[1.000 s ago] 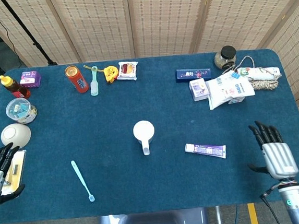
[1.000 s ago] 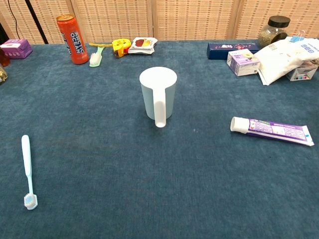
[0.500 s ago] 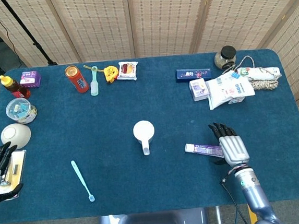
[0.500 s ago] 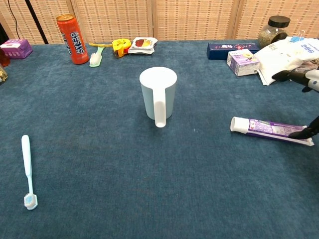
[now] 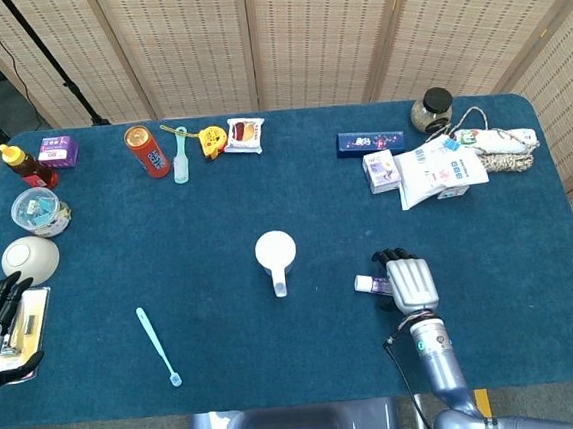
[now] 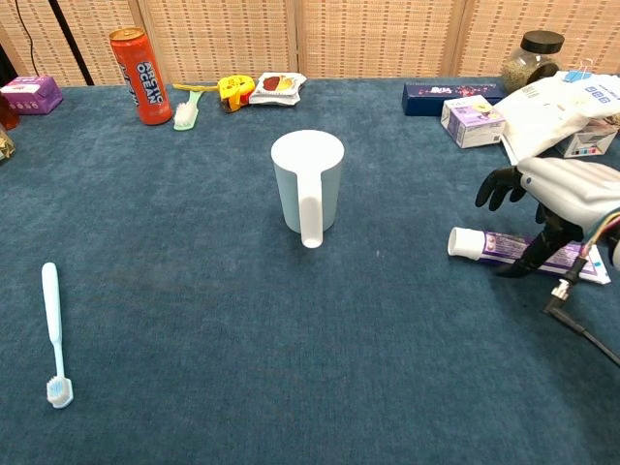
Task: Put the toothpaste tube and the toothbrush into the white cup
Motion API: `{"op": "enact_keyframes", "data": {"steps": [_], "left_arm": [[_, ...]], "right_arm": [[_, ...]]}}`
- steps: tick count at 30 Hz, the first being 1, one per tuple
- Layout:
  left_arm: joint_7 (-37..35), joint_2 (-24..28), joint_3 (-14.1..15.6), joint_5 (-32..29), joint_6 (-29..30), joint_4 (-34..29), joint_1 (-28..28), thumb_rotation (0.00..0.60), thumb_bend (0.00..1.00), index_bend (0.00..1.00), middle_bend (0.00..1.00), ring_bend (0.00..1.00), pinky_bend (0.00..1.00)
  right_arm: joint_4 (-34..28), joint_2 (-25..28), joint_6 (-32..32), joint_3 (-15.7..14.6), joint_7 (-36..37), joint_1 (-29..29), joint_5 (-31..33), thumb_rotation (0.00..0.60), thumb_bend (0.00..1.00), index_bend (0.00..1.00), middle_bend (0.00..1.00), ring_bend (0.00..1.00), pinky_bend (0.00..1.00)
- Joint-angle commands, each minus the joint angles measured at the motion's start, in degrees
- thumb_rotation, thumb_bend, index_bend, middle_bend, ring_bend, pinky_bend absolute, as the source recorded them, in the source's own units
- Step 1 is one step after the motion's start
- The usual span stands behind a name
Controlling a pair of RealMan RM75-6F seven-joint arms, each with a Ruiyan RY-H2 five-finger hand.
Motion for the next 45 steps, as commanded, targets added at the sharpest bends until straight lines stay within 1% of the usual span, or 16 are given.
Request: {"op": "enact_keyframes", "data": {"steps": [1,11,17,19,22,23,25,31,35,37,38,39,41,45], "left_arm": [[-0.07,0.04,0.02,0.01,-0.05,0.02,-0.01,0.6,0.2,0.0,0.0,0.0,0.0],[-0.38,0.15,-0.08,-0.28,-0.3,0.12,-0.09,0.6,0.2,0.0,0.0,0.0,0.0],[-0.42,0.23,-0.29,-1.25,-0.87,0.12,-0.29,0.6,0.2,0.0,0.0,0.0,0.0],[-0.37,0.24,-0.35,-1.44,-1.04,0.08,-0.36,0.6,0.2,0.0,0.0,0.0,0.0],[-0.18,0.18,-0.37,-1.5,-1.22,0.04,-0.45,0.6,0.2,0.0,0.0,0.0,0.0],[-0.05,0.14,-0.36,-1.54,-1.32,0.02,-0.49,0.6,0.2,0.0,0.0,0.0,0.0],[0.17,0.08,-0.36,-1.59,-1.51,-0.03,-0.58,0.6,0.2,0.0,0.0,0.0,0.0],[0.65,-0.04,-0.34,-1.62,-1.73,-0.2,-0.69,0.6,0.2,0.0,0.0,0.0,0.0],[0.74,-0.04,-0.27,-1.51,-1.72,-0.28,-0.66,0.6,0.2,0.0,0.0,0.0,0.0],[0.53,0.03,-0.23,-1.36,-1.65,-0.3,-0.61,0.6,0.2,0.0,0.0,0.0,0.0],[0.42,0.07,-0.22,-1.31,-1.58,-0.28,-0.57,0.6,0.2,0.0,0.0,0.0,0.0],[0.26,0.1,-0.2,-1.25,-1.56,-0.26,-0.56,0.6,0.2,0.0,0.0,0.0,0.0],[0.05,0.19,-0.17,-1.15,-1.6,-0.21,-0.58,0.6,0.2,0.0,0.0,0.0,0.0],[-0.45,0.34,-0.04,-0.78,-1.47,-0.11,-0.49,0.6,0.2,0.0,0.0,0.0,0.0]], "right_arm": [[0.87,-0.76,-0.18,0.36,-0.34,0.68,0.8,0.6,0.0,0.32,0.32,0.27,0.38],[3.9,-2.31,-0.08,-0.31,-0.05,1.07,1.09,0.6,0.0,0.43,0.42,0.36,0.44],[5.51,-3.26,-0.02,-0.49,0.67,1.2,0.9,0.6,0.01,0.52,0.49,0.43,0.52],[5.93,-3.4,0.0,-0.41,0.99,1.28,0.71,0.6,0.03,0.54,0.51,0.45,0.54],[6.74,-3.74,0.23,-0.46,1.66,1.3,0.1,0.6,0.15,0.59,0.55,0.48,0.56],[6.92,-3.81,0.45,-0.53,2.24,1.2,-0.4,0.6,0.2,0.61,0.56,0.49,0.57],[6.79,-3.69,0.9,-0.7,3.25,0.94,-1.34,0.6,0.24,0.62,0.58,0.5,0.57],[3.87,-1.68,2.65,-1.08,5.1,-0.09,-3.89,0.6,0.3,0.63,0.59,0.51,0.57],[-0.41,1.17,4.32,-0.92,6.01,-0.93,-5.83,0.6,0.31,0.64,0.59,0.52,0.57],[-3.69,3.38,5.15,-0.33,7.26,-1.4,-6.92,0.6,0.32,0.64,0.59,0.52,0.57],[-6.33,4.85,5.44,0.56,9.05,-1.7,-7.29,0.6,0.33,0.64,0.59,0.52,0.57],[-9.47,6.56,5.79,2.46,11.71,-1.8,-7.7,0.6,0.33,0.64,0.59,0.52,0.57],[-13.22,9.8,5.2,5.04,13.8,-1.49,-7.39,0.6,0.34,0.64,0.59,0.52,0.57],[-16.52,13.16,5.04,8.75,12.29,0.1,-6.24,0.6,0.34,0.64,0.6,0.53,0.57]]}}
